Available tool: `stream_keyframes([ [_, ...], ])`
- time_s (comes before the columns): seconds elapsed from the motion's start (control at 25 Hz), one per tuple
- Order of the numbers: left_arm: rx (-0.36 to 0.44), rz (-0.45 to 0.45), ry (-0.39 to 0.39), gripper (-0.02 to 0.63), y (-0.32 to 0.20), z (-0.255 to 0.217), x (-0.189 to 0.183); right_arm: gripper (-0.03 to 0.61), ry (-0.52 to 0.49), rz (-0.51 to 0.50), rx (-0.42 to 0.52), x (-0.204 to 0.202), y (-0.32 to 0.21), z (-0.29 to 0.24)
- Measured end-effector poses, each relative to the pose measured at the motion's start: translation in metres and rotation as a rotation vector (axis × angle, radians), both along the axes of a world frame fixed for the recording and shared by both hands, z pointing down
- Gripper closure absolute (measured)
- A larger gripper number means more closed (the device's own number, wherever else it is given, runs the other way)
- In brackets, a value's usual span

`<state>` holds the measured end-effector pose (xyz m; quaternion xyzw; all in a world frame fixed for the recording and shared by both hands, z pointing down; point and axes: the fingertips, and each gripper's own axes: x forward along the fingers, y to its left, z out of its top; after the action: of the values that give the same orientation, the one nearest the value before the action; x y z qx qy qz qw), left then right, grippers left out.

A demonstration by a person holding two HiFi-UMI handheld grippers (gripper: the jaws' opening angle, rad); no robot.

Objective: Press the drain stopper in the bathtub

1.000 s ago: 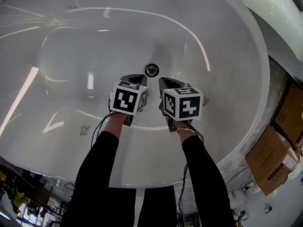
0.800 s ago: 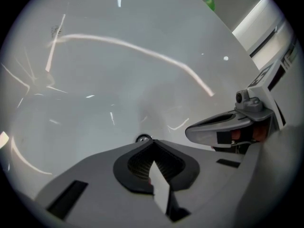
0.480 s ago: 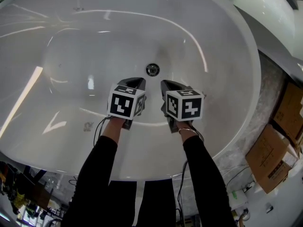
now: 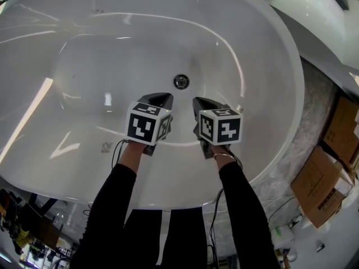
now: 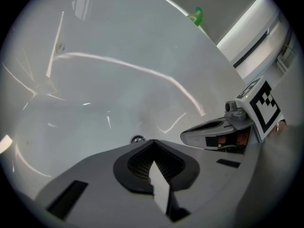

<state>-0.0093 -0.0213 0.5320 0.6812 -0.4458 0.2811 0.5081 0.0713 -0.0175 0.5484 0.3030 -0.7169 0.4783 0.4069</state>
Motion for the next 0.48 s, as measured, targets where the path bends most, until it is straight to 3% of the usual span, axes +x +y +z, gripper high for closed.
stream_keyframes([
  [0.48, 0.006, -0.014, 0.007, 0.606, 0.0032, -0.0058, -0.0016, 0.578, -0.009, -0.006, 0.008, -0.0033, 0.0047, -0.0030],
])
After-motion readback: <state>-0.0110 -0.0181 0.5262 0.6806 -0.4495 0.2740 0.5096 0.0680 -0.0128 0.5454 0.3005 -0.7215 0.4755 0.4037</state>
